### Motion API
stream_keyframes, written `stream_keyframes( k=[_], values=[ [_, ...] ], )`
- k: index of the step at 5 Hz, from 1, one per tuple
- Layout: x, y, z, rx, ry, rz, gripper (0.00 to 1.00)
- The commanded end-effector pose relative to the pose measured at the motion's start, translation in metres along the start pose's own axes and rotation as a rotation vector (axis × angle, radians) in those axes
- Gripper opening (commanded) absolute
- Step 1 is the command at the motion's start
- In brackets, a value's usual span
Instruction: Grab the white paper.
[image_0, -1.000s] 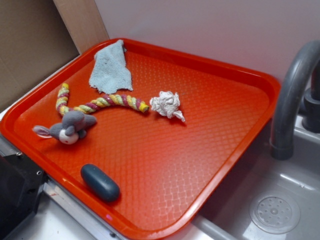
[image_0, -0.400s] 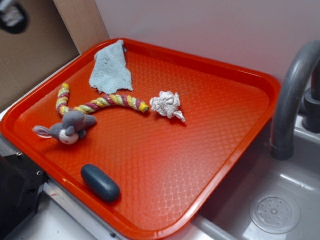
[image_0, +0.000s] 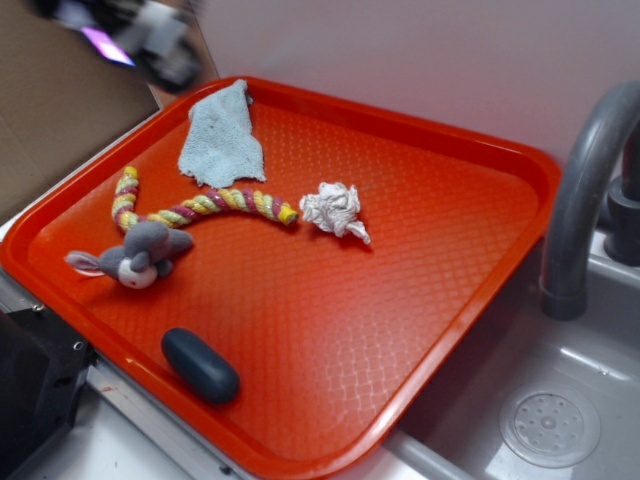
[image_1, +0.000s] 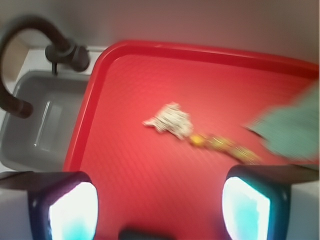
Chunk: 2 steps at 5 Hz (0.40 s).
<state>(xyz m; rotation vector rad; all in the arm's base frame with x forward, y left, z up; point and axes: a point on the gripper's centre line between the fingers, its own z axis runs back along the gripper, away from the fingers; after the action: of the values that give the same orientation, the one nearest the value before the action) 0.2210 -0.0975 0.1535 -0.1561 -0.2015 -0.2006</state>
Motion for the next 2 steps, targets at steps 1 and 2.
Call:
stream_keyframes(
  k=[1, 2],
  values=[
    [0.045, -0.008, -0.067, 0.025, 0.015, -0.089, 1.0],
    [0.041, -0.004, -0.09, 0.061, 0.066, -0.134, 1.0]
  ],
)
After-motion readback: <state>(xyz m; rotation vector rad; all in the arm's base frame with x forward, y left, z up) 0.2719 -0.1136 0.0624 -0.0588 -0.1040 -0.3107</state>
